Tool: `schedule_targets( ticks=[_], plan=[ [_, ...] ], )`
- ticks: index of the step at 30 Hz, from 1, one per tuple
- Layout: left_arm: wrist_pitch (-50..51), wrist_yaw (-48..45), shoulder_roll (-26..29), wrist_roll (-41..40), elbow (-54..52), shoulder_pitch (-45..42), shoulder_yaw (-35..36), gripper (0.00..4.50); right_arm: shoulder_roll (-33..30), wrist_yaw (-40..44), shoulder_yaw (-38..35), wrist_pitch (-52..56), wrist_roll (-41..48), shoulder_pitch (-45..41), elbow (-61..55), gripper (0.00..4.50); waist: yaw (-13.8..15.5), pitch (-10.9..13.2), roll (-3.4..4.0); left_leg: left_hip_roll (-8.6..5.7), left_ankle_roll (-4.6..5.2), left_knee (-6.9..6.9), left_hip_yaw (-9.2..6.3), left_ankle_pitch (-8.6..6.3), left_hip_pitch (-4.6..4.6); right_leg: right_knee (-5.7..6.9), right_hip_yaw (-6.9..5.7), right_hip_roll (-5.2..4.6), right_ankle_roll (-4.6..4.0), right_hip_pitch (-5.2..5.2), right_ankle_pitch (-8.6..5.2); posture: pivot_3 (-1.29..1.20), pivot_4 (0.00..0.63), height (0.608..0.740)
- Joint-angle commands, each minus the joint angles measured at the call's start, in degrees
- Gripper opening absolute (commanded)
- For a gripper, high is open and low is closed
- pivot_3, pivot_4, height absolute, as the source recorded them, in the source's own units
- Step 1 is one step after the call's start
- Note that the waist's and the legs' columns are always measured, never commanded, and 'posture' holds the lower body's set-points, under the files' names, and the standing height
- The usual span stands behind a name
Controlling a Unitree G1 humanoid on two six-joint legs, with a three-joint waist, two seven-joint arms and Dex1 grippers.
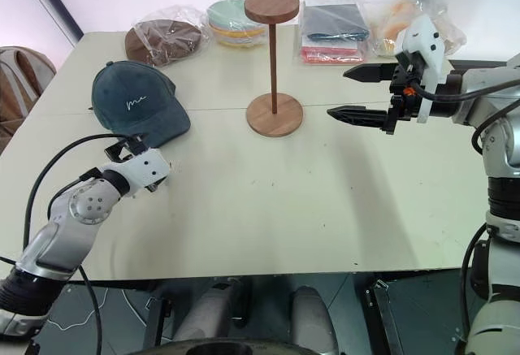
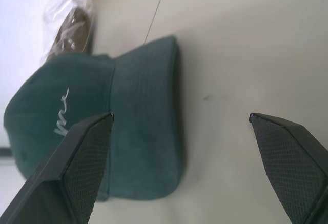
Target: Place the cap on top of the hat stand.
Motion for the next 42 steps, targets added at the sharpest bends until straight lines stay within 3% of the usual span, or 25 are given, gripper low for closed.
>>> schedule_targets(
  ticks=[1, 15, 42],
  plan=[
    [-0.51, 3.04, -1.27, 3.42, 2.23, -1.43, 0.2, 4.45, -0.74, 0.32, -0.66, -0.13, 0.1, -1.87, -1.68, 4.5, 0.0, 0.0, 0.0, 0.0, 0.0, 0.01, 0.0, 0.0, 0.0, 0.0, 0.0, 0.0, 0.0, 0.0, 0.0, 0.0, 0.15, 0.74],
    [-1.94, 10.38, -5.18, 7.81, 14.94, -4.23, 0.99, 4.45, -1.37, 0.04, -1.77, 0.26, 0.32, -0.73, -2.5, 4.5, 0.02, -0.02, 0.02, 0.0, 0.0, 0.09, -0.03, 0.0, 0.02, 0.09, -0.03, 0.0, 0.01, 0.02, 0.0, 0.0, 0.15, 0.74],
    [-3.69, 14.06, -4.37, 7.35, 21.46, -2.65, 3.61, 4.45, -1.77, -0.56, -2.26, 0.31, 0.43, -0.28, -2.64, 4.5, -0.15, -0.11, 0.16, 0.02, -0.01, 0.08, -0.02, 0.0, 0.08, 0.17, 0.01, 0.03, 0.0, 0.01, 0.0, 0.0, 0.15, 0.74]
  ],
)
